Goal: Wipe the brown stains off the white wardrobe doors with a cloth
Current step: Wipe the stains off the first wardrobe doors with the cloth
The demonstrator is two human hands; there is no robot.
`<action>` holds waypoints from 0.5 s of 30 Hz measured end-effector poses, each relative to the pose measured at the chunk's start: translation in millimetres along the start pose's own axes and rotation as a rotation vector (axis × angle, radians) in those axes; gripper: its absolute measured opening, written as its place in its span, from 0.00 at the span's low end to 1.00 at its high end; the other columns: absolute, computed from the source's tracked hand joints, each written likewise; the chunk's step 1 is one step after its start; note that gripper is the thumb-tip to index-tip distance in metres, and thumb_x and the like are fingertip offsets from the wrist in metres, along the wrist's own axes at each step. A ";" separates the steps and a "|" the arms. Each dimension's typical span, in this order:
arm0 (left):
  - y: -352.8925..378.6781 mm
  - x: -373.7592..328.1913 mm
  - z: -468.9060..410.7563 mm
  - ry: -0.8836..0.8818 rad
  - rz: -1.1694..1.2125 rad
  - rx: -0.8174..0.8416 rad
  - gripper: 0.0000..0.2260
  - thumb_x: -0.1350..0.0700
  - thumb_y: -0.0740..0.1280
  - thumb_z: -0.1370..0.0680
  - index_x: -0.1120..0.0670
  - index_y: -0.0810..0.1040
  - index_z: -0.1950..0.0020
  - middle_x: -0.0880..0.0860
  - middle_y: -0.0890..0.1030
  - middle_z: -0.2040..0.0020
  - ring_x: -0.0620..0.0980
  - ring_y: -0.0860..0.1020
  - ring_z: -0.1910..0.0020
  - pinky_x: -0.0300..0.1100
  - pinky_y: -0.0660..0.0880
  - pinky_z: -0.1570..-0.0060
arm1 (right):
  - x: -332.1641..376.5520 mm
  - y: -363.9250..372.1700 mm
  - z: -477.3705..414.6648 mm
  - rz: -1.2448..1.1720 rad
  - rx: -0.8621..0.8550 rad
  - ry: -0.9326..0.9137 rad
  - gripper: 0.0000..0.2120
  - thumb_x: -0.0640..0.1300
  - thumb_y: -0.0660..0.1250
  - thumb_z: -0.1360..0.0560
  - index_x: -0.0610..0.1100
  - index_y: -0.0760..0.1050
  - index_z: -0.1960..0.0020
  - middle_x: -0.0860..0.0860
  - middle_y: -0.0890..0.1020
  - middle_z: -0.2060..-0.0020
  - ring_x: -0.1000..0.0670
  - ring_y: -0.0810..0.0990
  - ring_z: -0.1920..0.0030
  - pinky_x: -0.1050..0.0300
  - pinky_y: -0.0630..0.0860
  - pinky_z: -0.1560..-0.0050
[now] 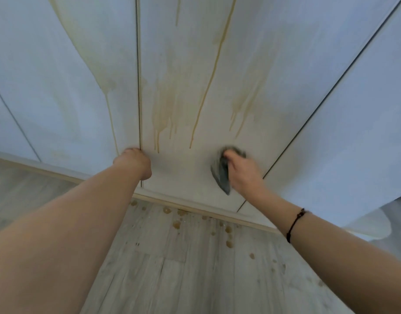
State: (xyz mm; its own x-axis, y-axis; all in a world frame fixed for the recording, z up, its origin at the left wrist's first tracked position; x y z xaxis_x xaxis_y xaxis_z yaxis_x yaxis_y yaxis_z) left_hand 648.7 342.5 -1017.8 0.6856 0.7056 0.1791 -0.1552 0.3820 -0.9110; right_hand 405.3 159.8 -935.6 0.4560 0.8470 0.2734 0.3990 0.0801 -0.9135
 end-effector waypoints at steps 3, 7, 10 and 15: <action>-2.4 0.3 2.0 0.014 -0.007 -0.017 0.21 0.54 0.57 0.23 0.61 0.74 0.32 0.61 0.73 0.33 0.59 0.73 0.34 0.53 0.72 0.33 | 24.6 -33.2 -13.1 -0.189 -0.216 -0.060 0.14 0.52 0.49 0.20 0.59 0.71 0.41 0.59 0.79 0.66 0.52 0.78 0.70 0.60 0.69 0.72; -9.4 7.1 7.6 -0.005 0.022 -0.053 0.21 0.54 0.59 0.22 0.63 0.72 0.31 0.61 0.71 0.31 0.59 0.72 0.33 0.53 0.72 0.33 | 1.5 10.3 5.9 0.166 0.134 -0.016 0.12 0.48 0.57 0.19 0.57 0.71 0.39 0.46 0.82 0.50 0.40 0.80 0.54 0.54 0.70 0.61; -8.1 8.2 8.1 -0.019 0.046 -0.087 0.20 0.55 0.60 0.21 0.62 0.71 0.30 0.59 0.70 0.32 0.58 0.71 0.34 0.53 0.74 0.35 | -23.6 29.6 31.0 0.291 0.341 0.051 0.12 0.46 0.55 0.18 0.58 0.71 0.38 0.45 0.82 0.49 0.41 0.80 0.54 0.53 0.72 0.61; -5.0 1.1 6.3 -0.004 0.004 -0.084 0.21 0.54 0.60 0.21 0.62 0.72 0.30 0.60 0.71 0.33 0.58 0.72 0.34 0.52 0.73 0.34 | 16.9 -45.9 -10.1 -0.065 -0.236 -0.047 0.10 0.48 0.52 0.21 0.55 0.70 0.46 0.50 0.80 0.63 0.47 0.76 0.65 0.55 0.64 0.68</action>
State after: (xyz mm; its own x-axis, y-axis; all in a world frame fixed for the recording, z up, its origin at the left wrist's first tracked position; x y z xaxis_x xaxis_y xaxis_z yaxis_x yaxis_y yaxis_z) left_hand 645.7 345.1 -1010.7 0.6824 0.7094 0.1764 -0.0980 0.3279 -0.9396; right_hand 402.8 165.1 -886.0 0.3876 0.8681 0.3101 0.6034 0.0154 -0.7973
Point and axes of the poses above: each hand's wrist, its own z-axis away from the middle knuckle, its own y-axis out of the palm, x = y × z, the point moved 7 cm from there along -z, towards the middle knuckle
